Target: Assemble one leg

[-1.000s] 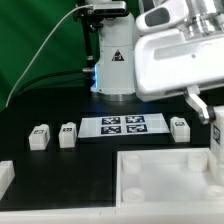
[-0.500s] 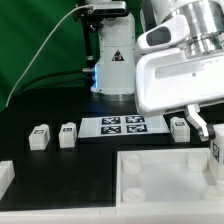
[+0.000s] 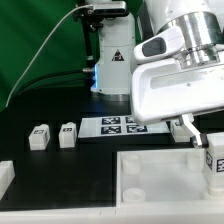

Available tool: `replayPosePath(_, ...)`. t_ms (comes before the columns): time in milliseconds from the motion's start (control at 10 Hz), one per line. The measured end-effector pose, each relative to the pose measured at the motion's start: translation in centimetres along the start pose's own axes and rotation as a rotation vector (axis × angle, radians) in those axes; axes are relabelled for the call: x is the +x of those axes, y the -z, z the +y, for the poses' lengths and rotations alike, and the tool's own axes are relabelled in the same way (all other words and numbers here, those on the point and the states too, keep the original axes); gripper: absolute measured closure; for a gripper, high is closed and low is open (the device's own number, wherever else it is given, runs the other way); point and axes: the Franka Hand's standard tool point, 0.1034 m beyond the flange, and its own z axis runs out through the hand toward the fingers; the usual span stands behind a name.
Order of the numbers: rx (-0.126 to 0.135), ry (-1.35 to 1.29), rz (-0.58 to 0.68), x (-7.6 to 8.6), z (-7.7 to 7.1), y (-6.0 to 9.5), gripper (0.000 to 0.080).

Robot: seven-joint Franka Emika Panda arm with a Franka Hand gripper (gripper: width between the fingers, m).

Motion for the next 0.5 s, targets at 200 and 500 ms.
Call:
replayPosePath(200,-0.003,-0.006,-0.002,-0.73,0.07,-0.45,0.0506)
replayPosePath(500,-0.024,-0.035,0.010,-0.77,0.06,-0.47,0.0506)
